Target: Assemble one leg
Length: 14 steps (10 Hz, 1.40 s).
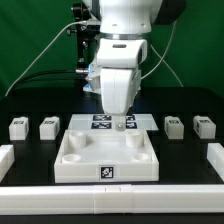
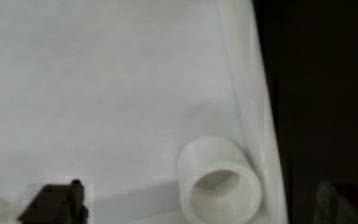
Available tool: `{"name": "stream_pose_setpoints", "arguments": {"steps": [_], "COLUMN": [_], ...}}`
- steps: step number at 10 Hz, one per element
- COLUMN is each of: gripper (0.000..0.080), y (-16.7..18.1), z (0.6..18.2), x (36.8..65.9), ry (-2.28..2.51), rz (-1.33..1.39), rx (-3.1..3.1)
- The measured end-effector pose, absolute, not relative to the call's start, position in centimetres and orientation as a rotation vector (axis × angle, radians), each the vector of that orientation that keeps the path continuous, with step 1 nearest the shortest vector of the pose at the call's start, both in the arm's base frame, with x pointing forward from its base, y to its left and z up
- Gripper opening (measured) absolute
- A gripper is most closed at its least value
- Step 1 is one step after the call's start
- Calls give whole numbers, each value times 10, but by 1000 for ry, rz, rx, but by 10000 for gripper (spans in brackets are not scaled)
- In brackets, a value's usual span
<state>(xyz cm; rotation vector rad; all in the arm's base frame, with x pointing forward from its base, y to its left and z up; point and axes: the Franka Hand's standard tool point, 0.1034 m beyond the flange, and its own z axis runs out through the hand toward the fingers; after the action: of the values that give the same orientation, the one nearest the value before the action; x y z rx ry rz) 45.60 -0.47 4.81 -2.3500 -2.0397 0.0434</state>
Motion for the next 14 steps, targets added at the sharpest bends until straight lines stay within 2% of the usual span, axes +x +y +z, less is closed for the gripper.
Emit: {"name": "stream_pose_setpoints", "arguments": {"steps": [3, 8, 14], "gripper": [650, 650, 637], "y": [-16, -22, -27], "z": [32, 8, 7], "x": [436, 423, 422], "ry": [-2148, -2209, -2190], "rz": [28, 38, 43], "rx": [-2244, -2153, -2167]}}
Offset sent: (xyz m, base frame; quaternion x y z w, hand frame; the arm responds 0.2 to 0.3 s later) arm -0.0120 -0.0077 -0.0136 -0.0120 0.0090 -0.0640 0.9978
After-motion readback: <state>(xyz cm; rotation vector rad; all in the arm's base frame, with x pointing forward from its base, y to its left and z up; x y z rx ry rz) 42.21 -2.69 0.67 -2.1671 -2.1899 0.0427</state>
